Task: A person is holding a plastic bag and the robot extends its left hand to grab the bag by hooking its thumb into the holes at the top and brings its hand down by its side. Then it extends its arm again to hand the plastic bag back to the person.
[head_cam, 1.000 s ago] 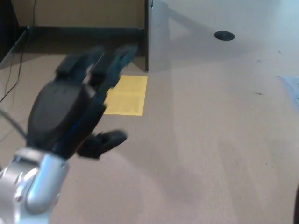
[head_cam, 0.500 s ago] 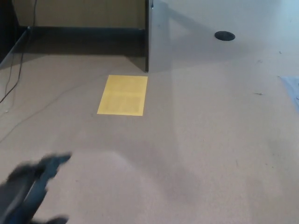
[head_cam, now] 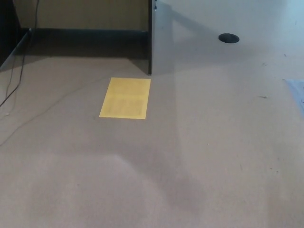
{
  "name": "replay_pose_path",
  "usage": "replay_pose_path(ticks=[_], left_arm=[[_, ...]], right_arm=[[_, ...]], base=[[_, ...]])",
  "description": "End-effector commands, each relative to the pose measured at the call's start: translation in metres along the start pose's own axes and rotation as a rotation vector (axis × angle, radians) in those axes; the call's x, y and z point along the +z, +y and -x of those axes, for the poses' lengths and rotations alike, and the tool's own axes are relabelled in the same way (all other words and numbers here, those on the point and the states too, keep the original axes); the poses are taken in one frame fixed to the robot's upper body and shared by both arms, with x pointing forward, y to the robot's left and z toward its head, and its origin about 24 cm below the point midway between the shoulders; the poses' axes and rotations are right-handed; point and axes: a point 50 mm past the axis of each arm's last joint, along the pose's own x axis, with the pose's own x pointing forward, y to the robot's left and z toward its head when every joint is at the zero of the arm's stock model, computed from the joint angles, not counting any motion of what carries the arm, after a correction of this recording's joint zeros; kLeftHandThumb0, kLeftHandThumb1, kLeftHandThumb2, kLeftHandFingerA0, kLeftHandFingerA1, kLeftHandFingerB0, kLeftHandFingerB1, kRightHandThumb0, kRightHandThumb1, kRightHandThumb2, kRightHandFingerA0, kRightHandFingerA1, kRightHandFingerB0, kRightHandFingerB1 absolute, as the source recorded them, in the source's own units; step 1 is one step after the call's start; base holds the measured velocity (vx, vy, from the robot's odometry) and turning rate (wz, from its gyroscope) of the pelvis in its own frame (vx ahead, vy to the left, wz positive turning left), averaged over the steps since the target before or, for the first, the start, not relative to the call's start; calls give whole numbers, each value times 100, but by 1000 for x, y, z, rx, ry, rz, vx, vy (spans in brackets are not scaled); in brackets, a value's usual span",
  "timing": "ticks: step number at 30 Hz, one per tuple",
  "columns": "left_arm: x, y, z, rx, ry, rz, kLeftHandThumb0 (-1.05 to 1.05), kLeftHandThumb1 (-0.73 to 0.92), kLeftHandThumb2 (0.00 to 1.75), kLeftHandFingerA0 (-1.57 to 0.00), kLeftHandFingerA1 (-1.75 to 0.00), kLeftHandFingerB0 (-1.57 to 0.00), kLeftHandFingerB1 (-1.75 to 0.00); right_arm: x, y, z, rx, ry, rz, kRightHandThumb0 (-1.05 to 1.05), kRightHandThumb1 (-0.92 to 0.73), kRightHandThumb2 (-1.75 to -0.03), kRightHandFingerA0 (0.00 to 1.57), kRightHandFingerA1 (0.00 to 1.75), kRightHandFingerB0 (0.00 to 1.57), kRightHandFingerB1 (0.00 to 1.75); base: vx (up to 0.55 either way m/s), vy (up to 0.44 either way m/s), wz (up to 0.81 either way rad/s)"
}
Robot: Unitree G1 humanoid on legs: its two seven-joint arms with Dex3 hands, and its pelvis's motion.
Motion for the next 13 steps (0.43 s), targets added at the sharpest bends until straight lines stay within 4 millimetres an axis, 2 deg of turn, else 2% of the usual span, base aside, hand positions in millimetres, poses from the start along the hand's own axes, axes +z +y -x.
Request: replay_pose_path(ticks=[1, 13], left_arm=[[-24, 12, 23, 163, -68, 113, -50, 40, 68, -33, -44, -32, -41], [-26, 7, 22, 147, -53, 171, -49, 40, 67, -34, -45, -32, -41]], right_arm=[[-21, 1, 18, -53, 84, -36, -26, -66, -59, 71, 52, 53, 41], [-20, -1, 15, -44, 92, -14, -27, -66, -58, 74, 52, 57, 42]], base=[[0, 0, 0], [0, 0, 0]])
